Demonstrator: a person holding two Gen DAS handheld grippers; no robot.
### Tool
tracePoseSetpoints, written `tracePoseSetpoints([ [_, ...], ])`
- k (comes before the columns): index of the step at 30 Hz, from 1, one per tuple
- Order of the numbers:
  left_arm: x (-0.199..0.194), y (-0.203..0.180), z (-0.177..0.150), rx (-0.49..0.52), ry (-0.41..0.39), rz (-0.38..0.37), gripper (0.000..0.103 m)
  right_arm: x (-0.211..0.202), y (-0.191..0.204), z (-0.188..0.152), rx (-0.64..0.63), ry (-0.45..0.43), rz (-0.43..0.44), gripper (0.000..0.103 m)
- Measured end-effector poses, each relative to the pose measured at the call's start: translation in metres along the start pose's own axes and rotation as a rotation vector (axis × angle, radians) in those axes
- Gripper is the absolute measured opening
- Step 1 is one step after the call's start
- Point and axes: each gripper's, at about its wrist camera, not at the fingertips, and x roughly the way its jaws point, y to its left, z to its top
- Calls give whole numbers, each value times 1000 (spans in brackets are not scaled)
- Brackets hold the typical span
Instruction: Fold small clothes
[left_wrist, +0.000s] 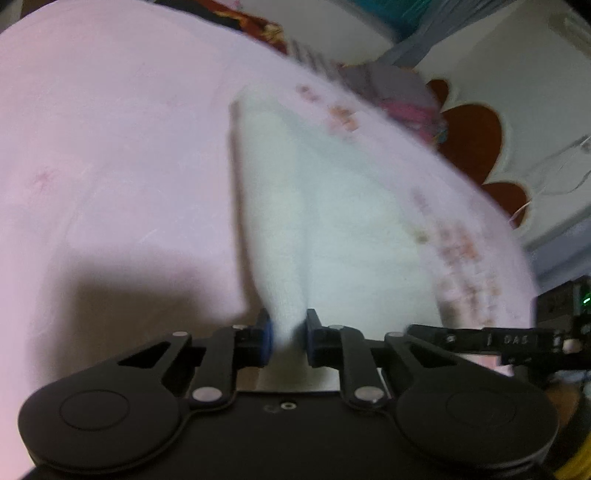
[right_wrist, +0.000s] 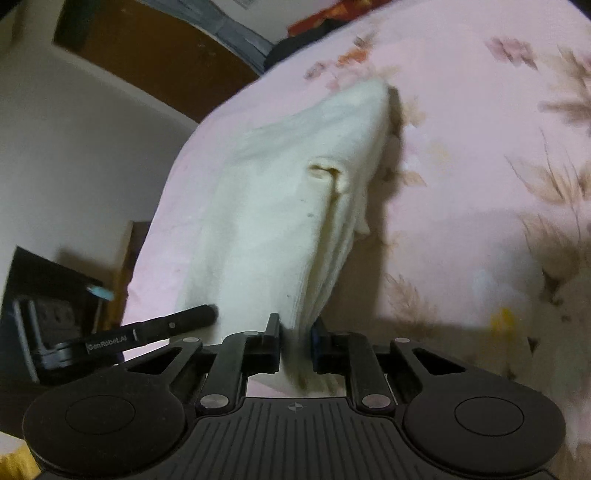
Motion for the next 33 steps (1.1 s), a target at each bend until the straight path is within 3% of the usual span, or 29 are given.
tracePoseSetpoints([
  [2, 7, 0, -7, 17, -19, 25, 23, 11, -10, -3, -5, 17, -126, 15],
  [7, -4, -29, -15, 190, -77, 156, 36, 10, 11, -17, -172, -34, -211, 16],
  [11, -21, -38, -12, 199, -149, 198, 34, 0, 31, -22, -268, -71, -276, 16],
  [13, -27, -45, -6, 216, -204, 208, 34, -13, 40, -21, -295, -135, -273, 16],
  [19, -13, -71, 36, 276, -276, 183, 34, -14, 70, 12, -361, -319, -308, 16],
  [26, 45, -74, 85, 286, -296, 258, 34, 32, 78, 61, -358, -381, -371, 16],
  [31, 62, -62, 87, 301, -291, 290, 36, 67, 56, 94, -321, -382, -439, 16],
  [33, 60, -62, 85, 296, -294, 285, 36, 83, 49, 100, -346, -373, -502, 16],
])
